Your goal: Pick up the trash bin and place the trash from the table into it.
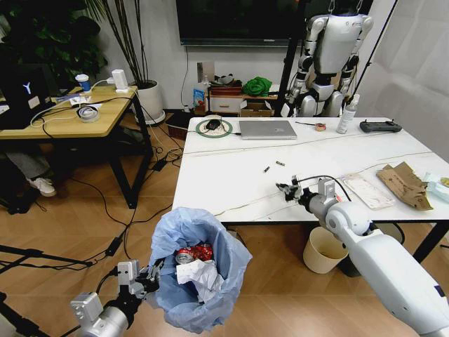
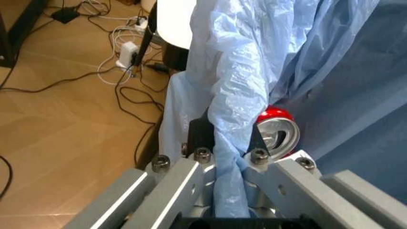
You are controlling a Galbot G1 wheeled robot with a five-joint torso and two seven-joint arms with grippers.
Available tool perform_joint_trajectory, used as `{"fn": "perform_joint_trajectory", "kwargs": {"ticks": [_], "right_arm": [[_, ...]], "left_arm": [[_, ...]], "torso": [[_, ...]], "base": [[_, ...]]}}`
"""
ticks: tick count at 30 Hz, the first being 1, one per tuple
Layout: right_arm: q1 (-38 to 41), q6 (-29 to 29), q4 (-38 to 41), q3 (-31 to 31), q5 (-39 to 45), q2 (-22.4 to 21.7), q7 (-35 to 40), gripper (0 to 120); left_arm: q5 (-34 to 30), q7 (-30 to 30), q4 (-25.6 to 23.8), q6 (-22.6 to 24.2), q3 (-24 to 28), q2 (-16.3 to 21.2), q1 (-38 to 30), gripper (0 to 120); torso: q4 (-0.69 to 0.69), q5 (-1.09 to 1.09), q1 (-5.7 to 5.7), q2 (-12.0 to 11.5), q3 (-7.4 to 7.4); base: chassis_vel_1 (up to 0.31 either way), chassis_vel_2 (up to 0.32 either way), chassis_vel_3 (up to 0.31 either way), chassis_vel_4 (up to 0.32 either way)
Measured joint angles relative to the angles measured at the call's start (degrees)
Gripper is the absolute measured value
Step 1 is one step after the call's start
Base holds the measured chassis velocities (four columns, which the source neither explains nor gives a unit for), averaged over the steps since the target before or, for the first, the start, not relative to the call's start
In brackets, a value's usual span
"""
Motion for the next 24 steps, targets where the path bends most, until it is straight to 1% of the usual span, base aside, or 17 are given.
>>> {"fn": "perform_joint_trajectory", "kwargs": {"ticks": [3, 4, 6, 7, 9, 11, 12, 13, 17, 24], "right_arm": [[-0.7, 1.0, 7.0, -0.1, 4.3, -1.7, -1.1, 0], [-1.1, 1.3, 11.0, -0.5, 6.4, -2.6, -1.5, 0], [-1.5, 1.7, 16.4, -1.8, 8.6, -3.8, -2.1, 0], [-1.5, 1.7, 16.4, -1.8, 8.6, -3.8, -2.1, 0], [-1.9, 1.9, 22.7, -3.9, 10.9, -5.5, -2.8, 0], [-1.9, 2.6, 26.6, -7.0, 11.4, -7.2, -3.6, 0], [-1.9, 2.9, 27.6, -8.3, 11.5, -7.8, -3.9, 0], [-1.9, 2.9, 27.6, -8.3, 11.5, -7.8, -3.9, 0], [-1.7, 4.4, 31.4, -15.1, 11.6, -10.2, -4.9, 0], [-2.5, 5.7, 32.0, -20.0, 9.9, -12.3, -6.8, 0]], "left_arm": [[-0.3, 0.0, -0.1, 0.0, -0.2, 0.2, 0.0, 0], [-0.5, 0.0, -0.2, 0.0, -0.3, 0.2, 0.1, 0], [-0.8, 0.0, -0.6, 0.1, -0.6, 0.2, 0.3, 0], [-0.8, 0.0, -0.6, 0.1, -0.6, 0.2, 0.3, 0], [-0.8, 0.0, -0.7, 0.1, -0.9, 0.2, 0.5, 0], [-0.8, 0.0, -0.9, 0.1, -1.0, 0.1, 0.7, 0], [-0.8, 0.0, -1.0, 0.1, -1.0, 0.1, 0.8, 0], [-0.8, 0.0, -1.0, 0.1, -1.0, 0.1, 0.8, 0], [-0.9, 0.0, -1.5, 0.3, -1.1, -0.1, 0.8, 0], [-0.9, 0.1, -2.0, 0.3, -1.3, -0.7, 1.3, 0]], "torso": [[0.01, -0.02, 0.0, 0.0, 0.0], [0.0, -0.02, 0.0, 0.0, 0.0], [0.0, -0.01, 0.0, 0.0, 0.0], [0.0, -0.01, 0.0, 0.0, 0.0], [0.0, -0.01, 0.0, 0.0, -0.01], [0.0, -0.01, -0.01, 0.0, -0.01], [0.0, -0.01, -0.01, 0.0, -0.01], [0.0, -0.01, -0.01, 0.0, -0.01], [0.0, -0.01, 0.0, 0.0, -0.01], [0.0, 0.0, 0.0, 0.0, -0.01]], "base": [[0.0, 0.0, 0.0, 0.0], [0.0, 0.0, 0.0, 0.0], [0.0, 0.0, 0.0, 0.0], [0.0, 0.0, 0.0, 0.0], [0.0, 0.0, 0.0, 0.0], [0.0, 0.0, 0.0, 0.0], [0.0, 0.0, 0.0, 0.0], [0.0, 0.0, 0.0, 0.0], [0.0, 0.0, 0.0, 0.0], [0.0, 0.0, 0.0, 0.0]]}}
